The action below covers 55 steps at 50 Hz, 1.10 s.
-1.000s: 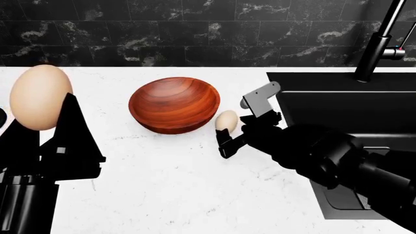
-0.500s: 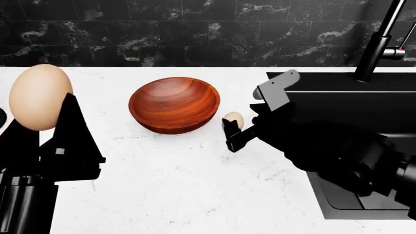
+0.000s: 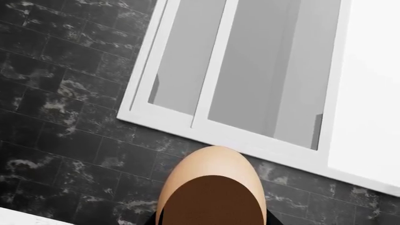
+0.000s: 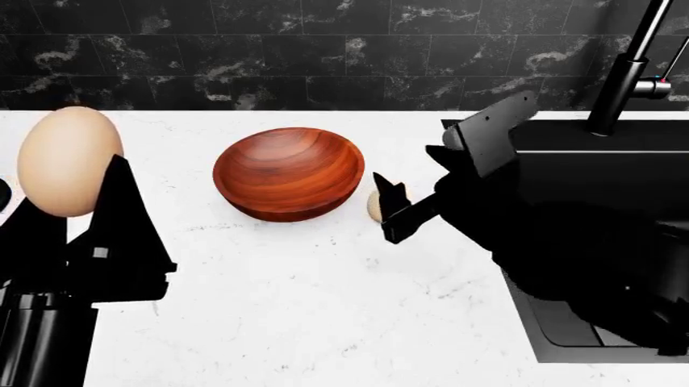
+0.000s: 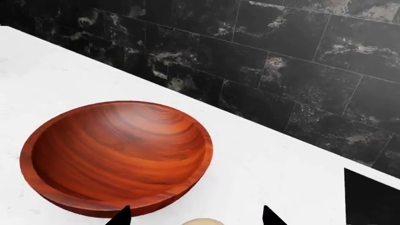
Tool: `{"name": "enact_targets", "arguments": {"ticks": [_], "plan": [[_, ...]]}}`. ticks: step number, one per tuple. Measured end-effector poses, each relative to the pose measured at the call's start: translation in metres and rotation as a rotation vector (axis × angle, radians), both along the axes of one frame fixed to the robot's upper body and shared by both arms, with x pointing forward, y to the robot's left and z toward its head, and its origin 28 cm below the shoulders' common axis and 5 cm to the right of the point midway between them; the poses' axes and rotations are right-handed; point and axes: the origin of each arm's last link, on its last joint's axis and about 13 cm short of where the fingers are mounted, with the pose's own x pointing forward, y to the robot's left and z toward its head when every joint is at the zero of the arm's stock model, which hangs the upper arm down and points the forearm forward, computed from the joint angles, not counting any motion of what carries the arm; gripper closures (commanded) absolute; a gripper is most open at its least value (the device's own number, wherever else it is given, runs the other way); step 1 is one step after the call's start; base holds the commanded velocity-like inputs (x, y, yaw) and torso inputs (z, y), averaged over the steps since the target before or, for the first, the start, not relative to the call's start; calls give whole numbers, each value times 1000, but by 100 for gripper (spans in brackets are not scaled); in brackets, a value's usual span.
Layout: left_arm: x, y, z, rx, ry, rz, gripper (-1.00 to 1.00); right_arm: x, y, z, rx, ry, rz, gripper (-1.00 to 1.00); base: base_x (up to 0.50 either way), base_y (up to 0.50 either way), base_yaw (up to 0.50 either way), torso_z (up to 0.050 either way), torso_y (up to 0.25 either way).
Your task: Place the eggs and milk next to the bowl.
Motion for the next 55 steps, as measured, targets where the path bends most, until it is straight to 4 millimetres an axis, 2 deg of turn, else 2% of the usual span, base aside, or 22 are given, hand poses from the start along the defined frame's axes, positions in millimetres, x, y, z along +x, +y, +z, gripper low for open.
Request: {"name": "enact_targets", "arguments": {"ticks": [17, 31, 42, 55], "plan": [[-2, -1, 0, 6, 5, -11, 100, -62, -7, 10, 40, -179, -57, -100, 0, 0, 0, 0, 0], [-3, -2, 1, 10, 9, -16, 100, -101, -6, 12, 104, -346, -109, -100, 0, 0, 0, 0, 0], [-8, -4, 1, 16, 37, -28, 100, -121, -6, 14, 129, -424, -123, -100, 0, 0, 0, 0, 0], [-11, -6, -3, 88, 150, -2, 100, -132, -7, 11, 155, -461, -129, -100, 0, 0, 0, 0, 0]]}}
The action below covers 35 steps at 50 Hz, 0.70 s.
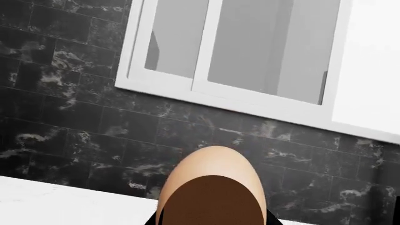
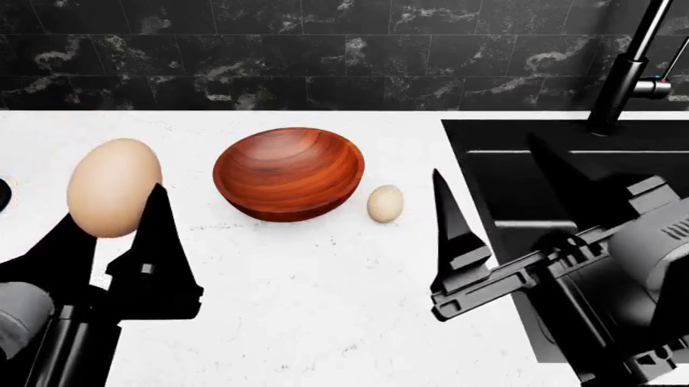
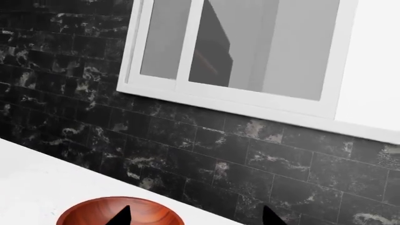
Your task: Place the eggs and milk next to the bowl.
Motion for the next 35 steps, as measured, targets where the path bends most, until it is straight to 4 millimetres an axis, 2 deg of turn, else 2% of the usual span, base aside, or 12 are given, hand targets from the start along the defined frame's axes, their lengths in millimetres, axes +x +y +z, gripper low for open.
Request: {"name": "enact_targets", "arguments": {"ticks": [12, 35], "plan": [[6, -2, -6, 67, 106, 9, 100, -4, -1, -4, 20, -14, 2, -100, 0, 0, 0, 0, 0], [34, -5, -27, 83, 273, 27, 100, -7, -4, -8, 38, -15, -7, -100, 0, 0, 0, 0, 0]]}}
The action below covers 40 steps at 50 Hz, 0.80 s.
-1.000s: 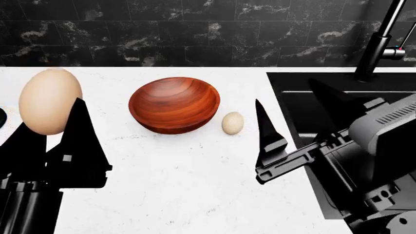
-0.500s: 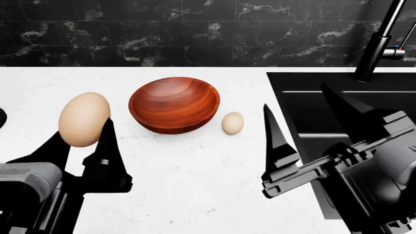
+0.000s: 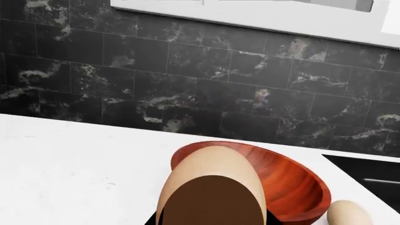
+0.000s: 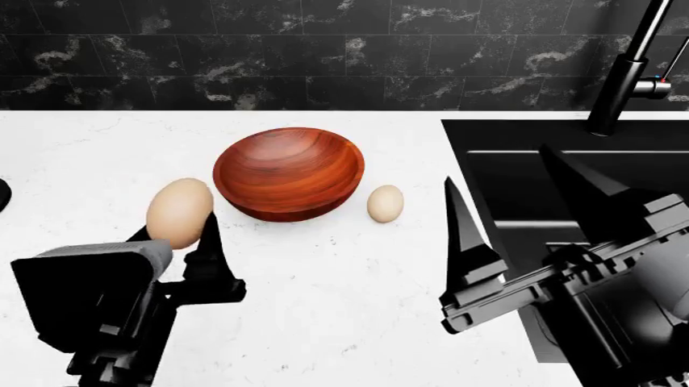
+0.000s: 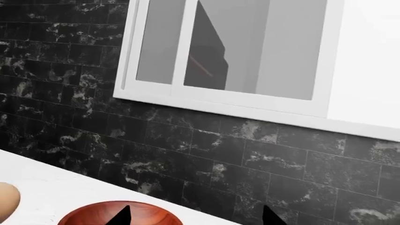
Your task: Place the eggs and milk next to the bowl.
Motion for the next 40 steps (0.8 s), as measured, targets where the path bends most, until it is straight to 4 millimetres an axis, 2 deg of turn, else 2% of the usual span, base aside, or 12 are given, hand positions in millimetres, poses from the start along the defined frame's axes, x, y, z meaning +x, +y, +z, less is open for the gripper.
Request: {"name": "enact_targets", "arguments": {"ticks": [22, 40], "plan": [[32, 2, -28, -20, 105, 69, 100, 0, -1, -2, -4, 10, -17, -100, 0, 0, 0, 0, 0], [47, 3, -40, -27, 144, 117, 100, -2, -3, -2, -3, 9, -29, -100, 0, 0, 0, 0, 0]]}}
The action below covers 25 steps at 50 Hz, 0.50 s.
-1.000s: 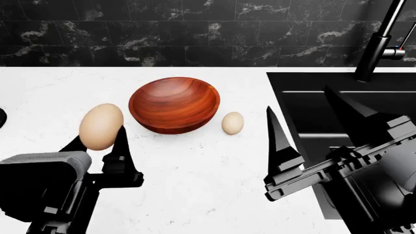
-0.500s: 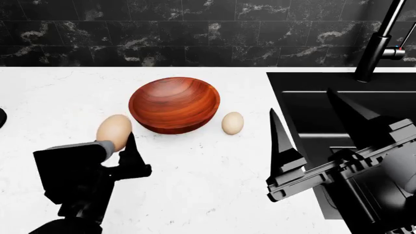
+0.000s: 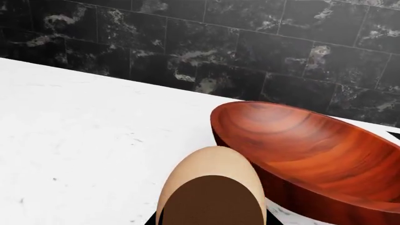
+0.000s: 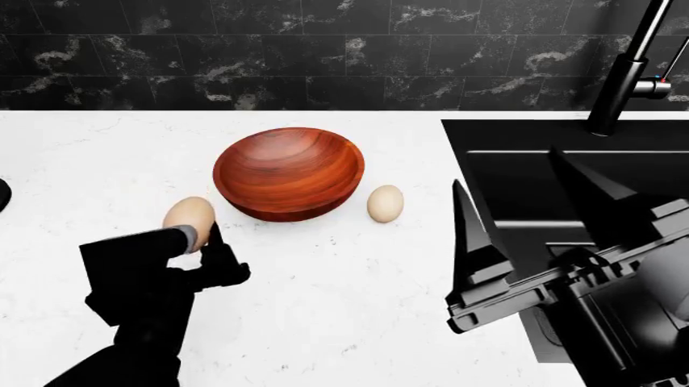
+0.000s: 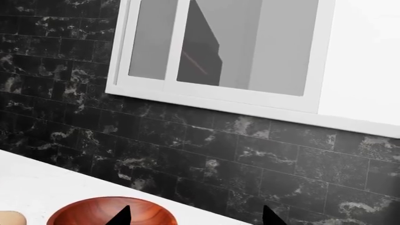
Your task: Place the eggs and milk next to the bowl.
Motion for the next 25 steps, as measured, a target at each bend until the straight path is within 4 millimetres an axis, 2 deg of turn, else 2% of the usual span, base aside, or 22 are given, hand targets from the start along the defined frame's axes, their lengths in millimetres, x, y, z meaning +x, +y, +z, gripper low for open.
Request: {"name": "enact_targets", "arguments": {"ticks": [25], "plan": [[16, 4, -11, 1, 47, 47, 100, -1, -1, -1, 3, 0, -11, -100, 0, 0, 0, 0, 0]]}}
